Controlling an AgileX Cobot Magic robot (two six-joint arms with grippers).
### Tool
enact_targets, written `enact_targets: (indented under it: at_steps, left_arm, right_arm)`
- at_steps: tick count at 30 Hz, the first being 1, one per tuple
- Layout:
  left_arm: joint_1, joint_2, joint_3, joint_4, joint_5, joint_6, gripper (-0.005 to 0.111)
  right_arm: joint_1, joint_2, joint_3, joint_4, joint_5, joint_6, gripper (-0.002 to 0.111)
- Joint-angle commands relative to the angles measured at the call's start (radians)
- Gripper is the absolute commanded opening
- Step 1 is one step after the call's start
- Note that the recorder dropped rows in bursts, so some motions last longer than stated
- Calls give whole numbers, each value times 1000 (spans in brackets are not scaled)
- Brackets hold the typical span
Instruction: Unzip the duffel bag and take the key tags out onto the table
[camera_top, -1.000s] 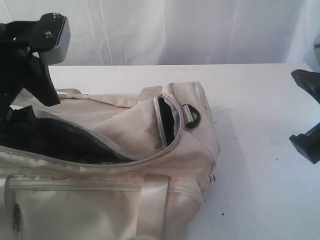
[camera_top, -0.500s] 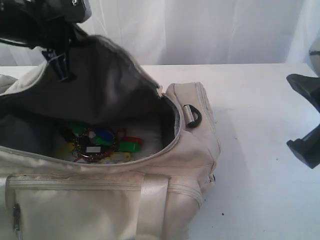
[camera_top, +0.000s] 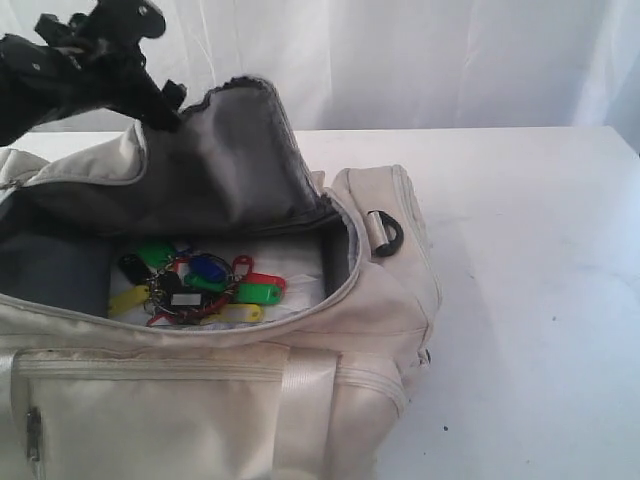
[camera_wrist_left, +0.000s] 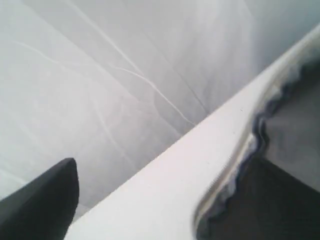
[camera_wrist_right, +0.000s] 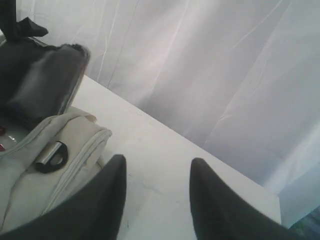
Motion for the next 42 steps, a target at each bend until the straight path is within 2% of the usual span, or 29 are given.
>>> enact_targets:
  at_steps: [1,3,8,12,15,17,20,21,22,23,26,28,30,31,32,33,34,37,42]
  left_arm:
    - [-5,-152,-6,-73,-27,40,92]
    - [-5,-237,-6,-117,69,33,92]
    - [-5,-366,-6,-167,551,-43,90]
    - [-5,-385,-6,-172,882,-45,80]
    - [-5,-384,7,-172,1037,-75,64]
    - [-5,-384,12,-132,1072,-222,44]
    - [-5,-400,15,54,1122,-461,6]
    - [-5,-424,19,176,1161,-537,1]
    - [-3,-442,19,216,1176,-588,0]
    - [4,-489,27,244,1186,-638,0]
    - [7,-656,108,273,1136,-640,0]
    - [7,-795,224,298,1109,-652,0]
    - [7,-972,386,317,967,-652,0]
    - [7,-1008,427,333,918,-652,0]
    - [7,-1053,492,353,835,-648,0]
    - [7,-1069,525,362,794,-641,0]
    - [7,-1082,582,383,734,-641,0]
    - [7,-1082,654,398,691,-643,0]
    - [7,-1071,755,376,525,-655,0]
  right_arm:
    - [1,-3,5,-17,-12,9,39]
    - [1,-3,5,-17,-16,9,39]
    - [1,-3,5,-17,-20,9,39]
    - [1,-3,5,-17,-24,11,39]
    - [1,-3,5,-17,-24,11,39]
    - [1,-3,5,-15,-24,11,39]
    - [1,-3,5,-13,-24,11,39]
    - [1,-3,5,-13,-24,11,39]
    - [1,-3,5,-11,-24,11,39]
    - [1,-3,5,-9,-24,11,38]
    - [1,-3,5,-9,-26,8,30]
    - [1,-3,5,18,11,7,28]
    - [1,-3,5,72,53,19,28]
    - [1,-3,5,93,49,40,27]
    - [1,4,5,142,33,59,20]
    - [1,12,5,175,31,46,12]
    - [1,40,5,238,31,22,0]
    - [1,133,-38,293,13,6,0]
    - [1,296,-219,311,-12,-63,0]
